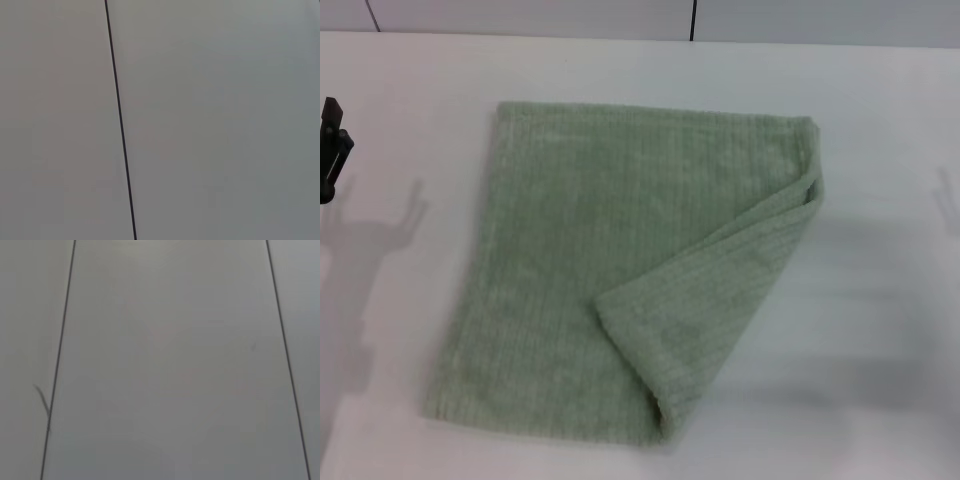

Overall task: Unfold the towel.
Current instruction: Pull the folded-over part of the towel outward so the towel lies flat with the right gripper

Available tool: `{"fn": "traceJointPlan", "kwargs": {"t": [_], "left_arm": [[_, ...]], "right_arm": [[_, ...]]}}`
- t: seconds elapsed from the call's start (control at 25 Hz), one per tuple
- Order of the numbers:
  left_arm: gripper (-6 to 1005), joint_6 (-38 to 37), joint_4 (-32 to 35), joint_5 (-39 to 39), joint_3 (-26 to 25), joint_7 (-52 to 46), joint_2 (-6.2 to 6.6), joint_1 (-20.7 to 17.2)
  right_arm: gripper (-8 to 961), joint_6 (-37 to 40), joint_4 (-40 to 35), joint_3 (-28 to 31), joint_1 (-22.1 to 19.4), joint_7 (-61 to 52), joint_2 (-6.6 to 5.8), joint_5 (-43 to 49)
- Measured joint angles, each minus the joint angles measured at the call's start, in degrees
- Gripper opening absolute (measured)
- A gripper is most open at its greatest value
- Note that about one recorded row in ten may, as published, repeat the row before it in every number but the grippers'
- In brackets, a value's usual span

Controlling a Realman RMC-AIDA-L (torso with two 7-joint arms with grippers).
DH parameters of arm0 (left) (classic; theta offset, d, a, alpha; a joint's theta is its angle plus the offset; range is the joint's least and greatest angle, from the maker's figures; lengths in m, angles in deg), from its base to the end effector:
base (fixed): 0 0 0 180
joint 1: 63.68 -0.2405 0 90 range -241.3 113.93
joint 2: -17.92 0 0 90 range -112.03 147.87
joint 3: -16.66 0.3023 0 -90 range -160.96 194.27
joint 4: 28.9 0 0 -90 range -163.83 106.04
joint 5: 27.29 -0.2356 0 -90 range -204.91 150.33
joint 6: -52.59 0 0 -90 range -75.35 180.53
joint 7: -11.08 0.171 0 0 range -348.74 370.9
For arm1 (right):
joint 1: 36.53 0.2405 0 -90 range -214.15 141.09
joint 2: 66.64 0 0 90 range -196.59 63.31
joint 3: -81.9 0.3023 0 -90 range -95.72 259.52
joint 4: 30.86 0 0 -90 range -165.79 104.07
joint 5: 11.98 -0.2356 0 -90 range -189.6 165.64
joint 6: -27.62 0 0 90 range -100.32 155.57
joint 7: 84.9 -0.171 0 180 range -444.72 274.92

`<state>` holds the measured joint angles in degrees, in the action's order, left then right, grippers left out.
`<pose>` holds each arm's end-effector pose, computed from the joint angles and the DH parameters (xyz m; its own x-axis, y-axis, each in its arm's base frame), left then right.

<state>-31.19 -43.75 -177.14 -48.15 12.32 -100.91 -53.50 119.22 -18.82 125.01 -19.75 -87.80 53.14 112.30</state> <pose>-0.3952 0.2984 -0.0151 0.7832 -0.2665 0.5618 0.5762 -0.0283 -0.8168 0.3608 0.3181 -0.0182 0.6568 0.3827 -0.6498 -0.6816 -0.0673 -0.7286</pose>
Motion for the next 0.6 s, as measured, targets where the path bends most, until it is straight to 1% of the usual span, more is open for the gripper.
{"fn": "traceJointPlan", "kwargs": {"t": [0.28,0.4,0.48,0.6], "left_arm": [[827,0.07,0.00,-0.26,0.93,-0.15,0.00,0.00],[813,0.69,-0.44,-0.17,1.03,-0.17,0.00,0.21],[804,2.66,-2.38,-0.12,1.03,-0.23,0.17,0.14],[790,8.98,-9.61,-0.28,0.79,-0.26,1.00,-1.55]], "right_arm": [[772,0.01,0.03,-0.54,0.02,-0.04,-0.02,-0.01],[772,-1.07,1.15,-2.03,0.25,0.31,-0.18,-0.01],[772,-3.45,2.83,-4.06,1.02,1.09,-0.61,-0.01],[772,-6.88,5.99,-6.31,2.39,0.83,-1.67,0.01]]}}
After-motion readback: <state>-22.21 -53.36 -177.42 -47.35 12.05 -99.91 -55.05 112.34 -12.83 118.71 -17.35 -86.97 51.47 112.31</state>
